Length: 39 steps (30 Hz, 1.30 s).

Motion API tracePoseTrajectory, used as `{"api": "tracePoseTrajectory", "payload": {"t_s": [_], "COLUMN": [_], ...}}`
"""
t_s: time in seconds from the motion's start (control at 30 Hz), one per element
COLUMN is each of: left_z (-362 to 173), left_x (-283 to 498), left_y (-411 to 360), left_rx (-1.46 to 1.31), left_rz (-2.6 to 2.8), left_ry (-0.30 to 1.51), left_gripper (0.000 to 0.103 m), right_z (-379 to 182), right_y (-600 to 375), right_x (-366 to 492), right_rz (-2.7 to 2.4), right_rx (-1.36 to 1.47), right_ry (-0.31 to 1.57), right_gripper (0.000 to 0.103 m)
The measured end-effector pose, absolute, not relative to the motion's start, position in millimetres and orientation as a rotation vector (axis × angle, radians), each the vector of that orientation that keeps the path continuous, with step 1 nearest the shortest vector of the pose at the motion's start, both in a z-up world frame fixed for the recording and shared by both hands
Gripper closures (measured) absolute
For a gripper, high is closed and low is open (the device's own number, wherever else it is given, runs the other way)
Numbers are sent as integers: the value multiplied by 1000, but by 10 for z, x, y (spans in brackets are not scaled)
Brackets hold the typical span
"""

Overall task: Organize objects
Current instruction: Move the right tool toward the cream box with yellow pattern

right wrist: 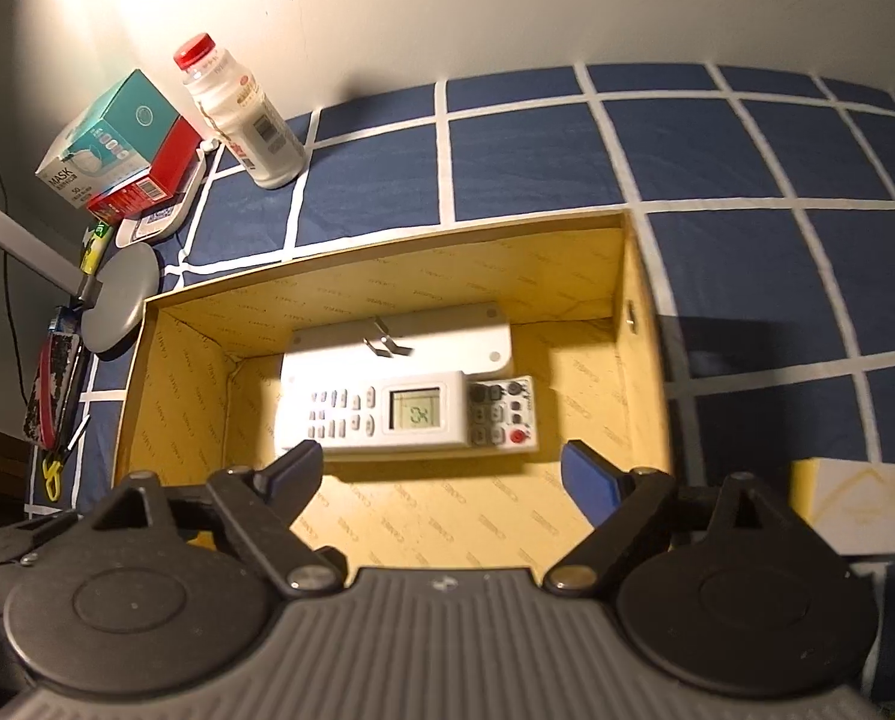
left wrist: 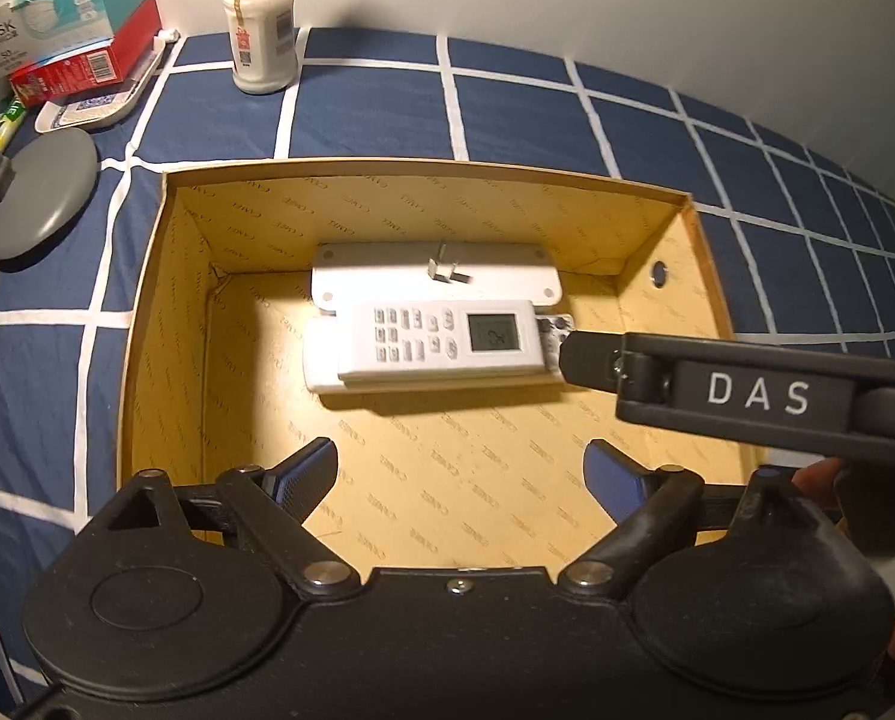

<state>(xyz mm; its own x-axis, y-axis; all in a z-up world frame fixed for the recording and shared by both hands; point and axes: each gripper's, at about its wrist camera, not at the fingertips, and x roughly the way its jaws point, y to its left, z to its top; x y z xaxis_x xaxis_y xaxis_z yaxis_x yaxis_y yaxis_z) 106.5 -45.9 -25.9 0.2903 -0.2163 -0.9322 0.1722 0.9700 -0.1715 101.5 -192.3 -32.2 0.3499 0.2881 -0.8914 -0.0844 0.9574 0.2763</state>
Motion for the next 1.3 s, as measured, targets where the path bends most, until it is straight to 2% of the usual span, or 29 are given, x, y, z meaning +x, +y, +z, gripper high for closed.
{"api": "tracePoseTrajectory", "payload": {"t_s": [0.17,0.2,0.3,0.4,0.97,1.3], "left_z": [-142,-124,-72,-36,-15,-174], "left_x": [847,805,696,601,469,558], "left_y": [-495,-510,-567,-653,-1630,-2346], "left_rx": [-41,-39,-28,-20,94,145], "left_rz": [-260,-261,-264,-278,-373,-446], "left_ry": [1230,1228,1221,1220,1200,1223], "left_gripper": [12,12,5,2,0,0], "right_z": [-169,-143,-83,-45,-16,-120], "right_y": [-2041,-2072,-2169,-2297,-3342,-4032], "right_x": [797,757,639,531,341,449], "right_rz": [231,228,220,203,89,32], "right_rx": [193,196,203,213,287,343], "right_ry": [1166,1162,1155,1151,1123,1122], "right_gripper": [12,9,6,0,0,0]}}
